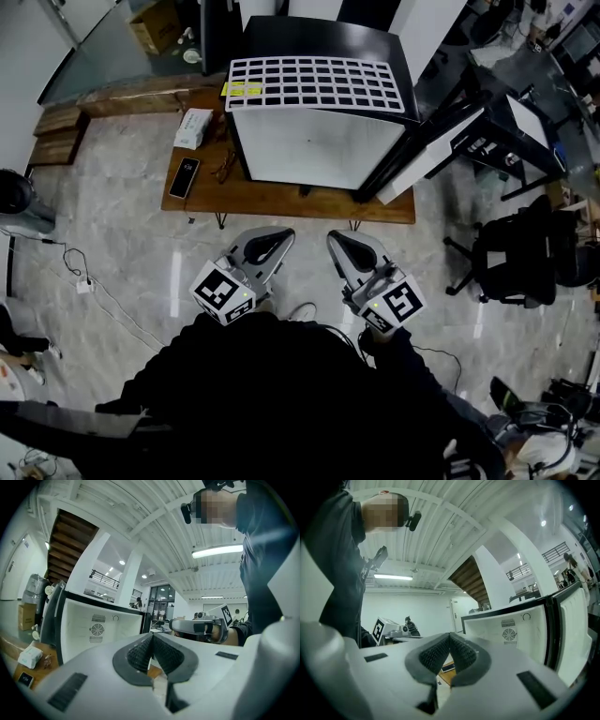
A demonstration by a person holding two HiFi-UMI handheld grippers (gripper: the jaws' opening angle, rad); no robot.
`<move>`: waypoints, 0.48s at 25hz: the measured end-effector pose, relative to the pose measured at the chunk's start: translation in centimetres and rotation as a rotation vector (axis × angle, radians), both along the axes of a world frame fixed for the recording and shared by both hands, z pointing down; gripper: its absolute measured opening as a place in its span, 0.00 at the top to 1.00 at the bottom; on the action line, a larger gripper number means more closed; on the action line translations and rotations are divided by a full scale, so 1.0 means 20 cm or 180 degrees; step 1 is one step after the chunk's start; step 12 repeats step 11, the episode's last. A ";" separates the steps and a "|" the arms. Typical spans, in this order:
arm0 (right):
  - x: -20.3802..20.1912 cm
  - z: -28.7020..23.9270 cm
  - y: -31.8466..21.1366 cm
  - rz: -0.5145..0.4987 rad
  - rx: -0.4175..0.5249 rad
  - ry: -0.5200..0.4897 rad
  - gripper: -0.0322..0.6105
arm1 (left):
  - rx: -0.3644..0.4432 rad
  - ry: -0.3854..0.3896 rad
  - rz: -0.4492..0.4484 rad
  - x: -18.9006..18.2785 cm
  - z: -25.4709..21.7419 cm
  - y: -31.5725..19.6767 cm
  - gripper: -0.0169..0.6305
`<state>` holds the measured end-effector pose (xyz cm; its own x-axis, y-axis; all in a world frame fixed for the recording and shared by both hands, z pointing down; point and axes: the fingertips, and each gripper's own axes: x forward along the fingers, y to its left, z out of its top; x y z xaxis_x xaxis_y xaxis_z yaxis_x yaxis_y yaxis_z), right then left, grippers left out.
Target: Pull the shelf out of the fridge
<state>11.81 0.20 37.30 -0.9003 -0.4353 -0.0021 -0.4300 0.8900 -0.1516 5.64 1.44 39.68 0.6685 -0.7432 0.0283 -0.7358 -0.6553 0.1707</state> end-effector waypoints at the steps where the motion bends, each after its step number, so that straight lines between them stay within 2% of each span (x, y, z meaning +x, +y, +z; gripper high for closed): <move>1: 0.01 0.00 0.01 -0.0012 -0.0004 0.0000 0.94 | 0.0003 0.0002 -0.0014 0.01 0.00 0.01 0.96; 12: 0.08 0.03 0.03 -0.0075 -0.0030 0.0002 0.94 | 0.0015 -0.0027 -0.0084 0.09 -0.02 0.04 0.96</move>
